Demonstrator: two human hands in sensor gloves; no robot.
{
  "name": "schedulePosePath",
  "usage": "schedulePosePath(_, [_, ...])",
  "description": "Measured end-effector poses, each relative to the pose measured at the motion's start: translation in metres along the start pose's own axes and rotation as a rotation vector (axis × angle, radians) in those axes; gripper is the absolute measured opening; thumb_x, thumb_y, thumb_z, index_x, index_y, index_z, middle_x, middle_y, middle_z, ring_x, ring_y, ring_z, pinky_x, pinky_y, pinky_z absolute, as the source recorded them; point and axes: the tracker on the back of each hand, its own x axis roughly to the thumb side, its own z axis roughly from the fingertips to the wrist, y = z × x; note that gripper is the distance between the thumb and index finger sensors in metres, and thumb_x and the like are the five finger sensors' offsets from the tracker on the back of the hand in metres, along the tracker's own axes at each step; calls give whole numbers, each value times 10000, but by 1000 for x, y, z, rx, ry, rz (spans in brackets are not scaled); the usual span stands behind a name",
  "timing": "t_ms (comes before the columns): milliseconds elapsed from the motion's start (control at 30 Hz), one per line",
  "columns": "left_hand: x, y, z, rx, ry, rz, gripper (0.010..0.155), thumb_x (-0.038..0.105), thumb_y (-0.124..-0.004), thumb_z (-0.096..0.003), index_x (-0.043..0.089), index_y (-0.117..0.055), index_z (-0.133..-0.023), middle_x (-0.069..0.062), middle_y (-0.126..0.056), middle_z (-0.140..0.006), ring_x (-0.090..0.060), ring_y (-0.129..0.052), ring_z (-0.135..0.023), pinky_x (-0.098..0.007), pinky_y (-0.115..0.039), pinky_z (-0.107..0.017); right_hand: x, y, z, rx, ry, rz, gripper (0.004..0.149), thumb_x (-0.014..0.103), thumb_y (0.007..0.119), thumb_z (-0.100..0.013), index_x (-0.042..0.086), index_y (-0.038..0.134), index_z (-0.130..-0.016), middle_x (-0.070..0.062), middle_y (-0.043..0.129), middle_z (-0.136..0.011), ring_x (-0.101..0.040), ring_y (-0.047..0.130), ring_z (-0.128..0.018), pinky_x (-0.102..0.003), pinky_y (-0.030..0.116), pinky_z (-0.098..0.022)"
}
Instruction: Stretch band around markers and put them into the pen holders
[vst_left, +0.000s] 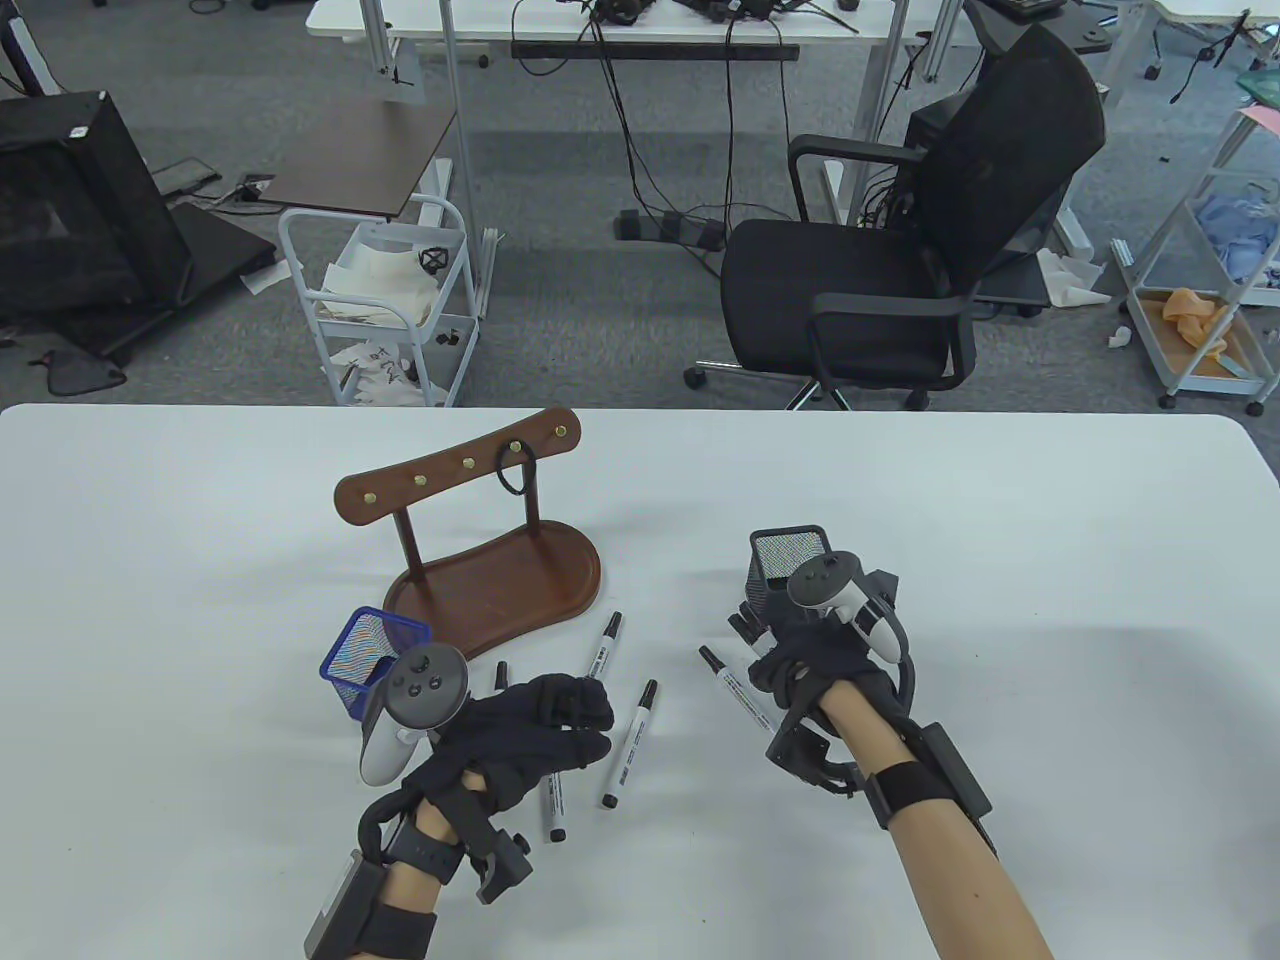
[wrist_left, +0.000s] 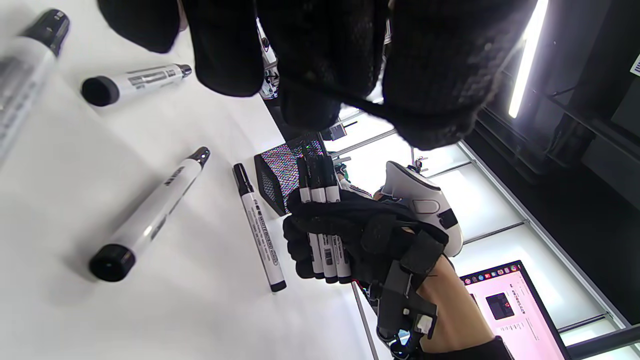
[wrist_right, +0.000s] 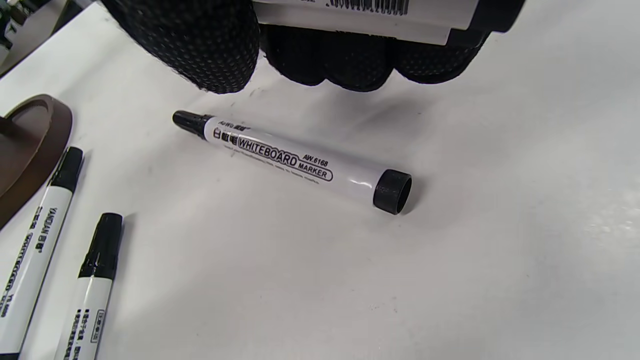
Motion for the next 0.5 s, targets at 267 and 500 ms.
schedulePosePath(267, [0,0,0,0,-1,-3,632,404,-935,-497,125,-699,-1012,-101,-887,-996,-461,-723,-1005,-704,-554,-731,10,18,-6,-49,37,135,623,351,846,-529,234,513,-1043,-39,728,-954,-281,799,-810,-556,690,-681])
schedulePosePath(500, [0,0,0,-1,0,-4,632,406,-934,-497,126,-699,-1012,-101,-886,-996,-459,-723,-1006,-703,-554,-732,17,27,-7,-103,59,200,623,365,856,-518,225,543,-1038,-53,735,-942,-280,799,-801,-549,689,-678])
